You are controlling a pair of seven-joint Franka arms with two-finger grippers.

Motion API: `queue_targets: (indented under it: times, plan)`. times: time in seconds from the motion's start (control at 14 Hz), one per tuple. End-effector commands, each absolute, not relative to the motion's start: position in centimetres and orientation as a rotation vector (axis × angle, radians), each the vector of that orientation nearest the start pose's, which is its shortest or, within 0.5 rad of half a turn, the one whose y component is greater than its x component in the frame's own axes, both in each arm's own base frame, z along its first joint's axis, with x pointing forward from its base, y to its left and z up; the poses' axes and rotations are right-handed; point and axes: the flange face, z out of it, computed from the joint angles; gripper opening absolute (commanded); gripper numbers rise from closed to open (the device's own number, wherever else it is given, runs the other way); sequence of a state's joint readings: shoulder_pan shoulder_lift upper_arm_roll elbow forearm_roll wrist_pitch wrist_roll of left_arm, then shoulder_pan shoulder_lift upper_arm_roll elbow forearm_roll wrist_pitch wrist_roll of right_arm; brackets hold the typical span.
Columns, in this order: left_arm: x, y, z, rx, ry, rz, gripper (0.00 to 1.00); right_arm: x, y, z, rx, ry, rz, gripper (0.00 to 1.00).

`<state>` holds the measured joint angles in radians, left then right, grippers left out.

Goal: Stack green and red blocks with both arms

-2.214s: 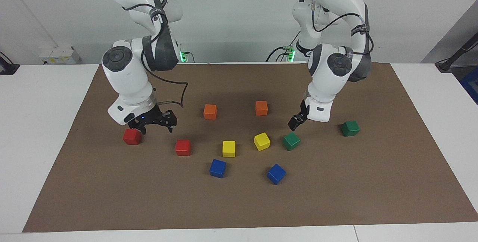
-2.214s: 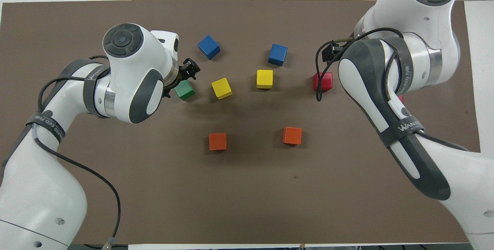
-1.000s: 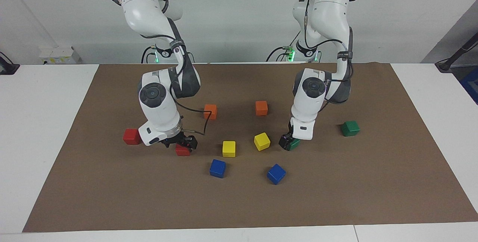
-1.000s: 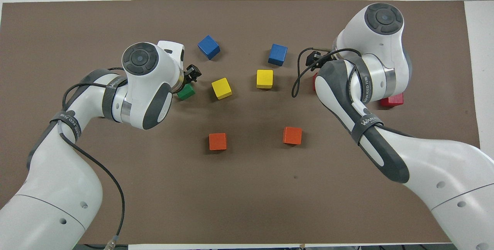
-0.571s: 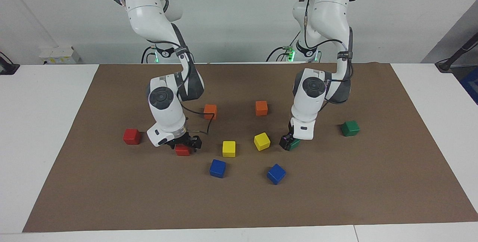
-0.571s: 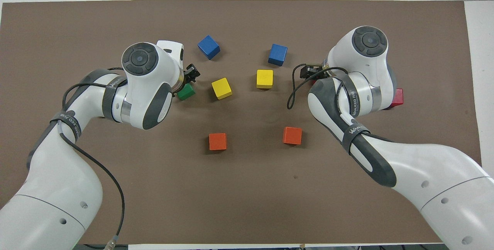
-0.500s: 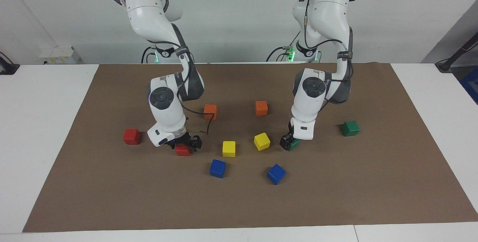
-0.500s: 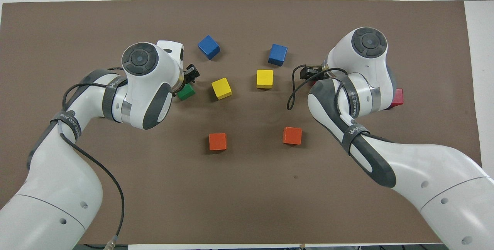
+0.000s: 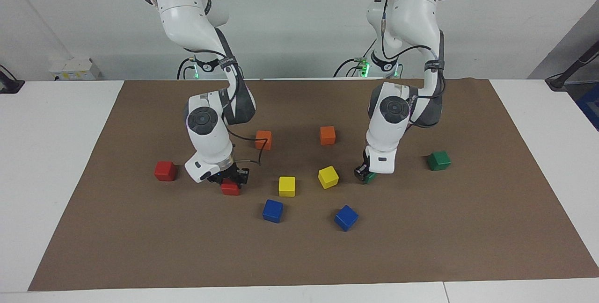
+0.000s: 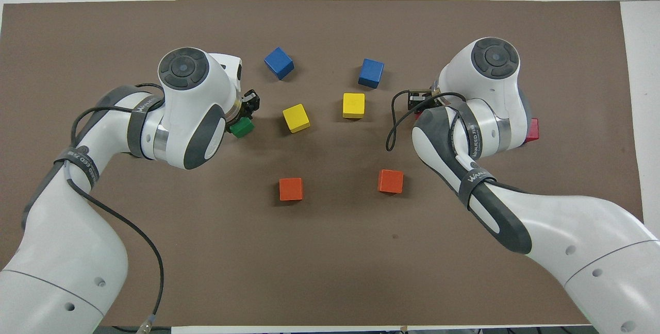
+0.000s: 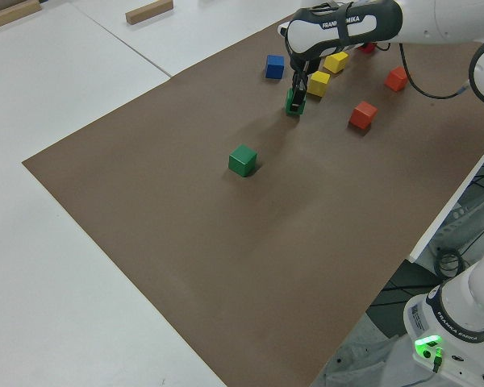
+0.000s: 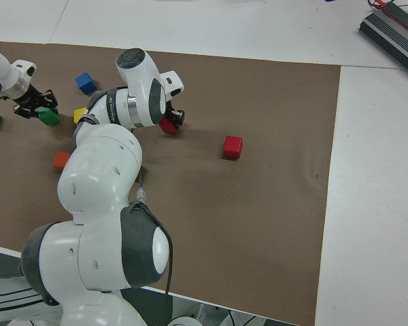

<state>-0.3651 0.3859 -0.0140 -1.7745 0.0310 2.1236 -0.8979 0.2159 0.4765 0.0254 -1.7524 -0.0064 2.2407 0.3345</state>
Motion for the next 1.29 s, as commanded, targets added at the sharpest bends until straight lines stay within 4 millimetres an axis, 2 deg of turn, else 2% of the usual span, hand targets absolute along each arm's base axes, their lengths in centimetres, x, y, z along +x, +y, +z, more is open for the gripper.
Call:
queue_targets:
  times: [0.0,0.14,0.21,0.36,0.5,0.57,0.64,0.79,1.0,1.07,1.21]
  plan:
    - [59.3,-17.1,39.7,-3.028,-0.518,0.1,0.0,64.0,14.3,31.1,-3.152,0.086,0.002,0.0]
    - [59.2,-12.2,40.9,-3.049,-0.255,0.2,0.0,64.5,11.7,33.7,-3.185,0.046,0.01,0.0]
    - [59.1,-10.0,41.7,-3.06,-0.149,0.226,0.0,64.7,9.6,34.9,-3.186,0.031,0.002,0.0]
    - [58.8,-5.4,42.3,-3.076,-0.048,0.252,0.0,64.7,4.6,37.0,-3.186,-0.039,0.014,0.0]
    - [58.4,-1.0,41.3,-3.098,0.122,0.267,0.0,63.9,2.1,39.5,-3.188,-0.038,0.033,0.0]
    - [58.5,0.3,41.2,-3.116,0.168,0.215,0.0,63.4,0.9,40.7,-3.189,-0.041,0.045,0.0]
    - [58.4,0.5,40.6,-3.119,0.178,0.196,0.0,62.9,-0.4,41.3,-3.187,-0.057,0.054,0.0]
    - [58.0,0.6,40.2,-3.12,0.188,0.167,0.0,61.9,-2.6,40.2,-3.183,-0.062,0.083,0.0]
    - [58.1,0.7,39.4,-3.13,0.202,0.109,0.0,60.4,-4.3,39.0,-3.177,-0.032,0.101,0.0]
    - [58.1,1.5,39.2,-3.145,0.164,0.096,0.0,59.9,-4.8,38.4,-3.176,-0.025,0.085,0.0]
    - [57.9,1.9,39.0,-3.169,0.112,0.096,0.0,59.5,-4.9,37.9,-3.178,-0.039,0.046,0.0]
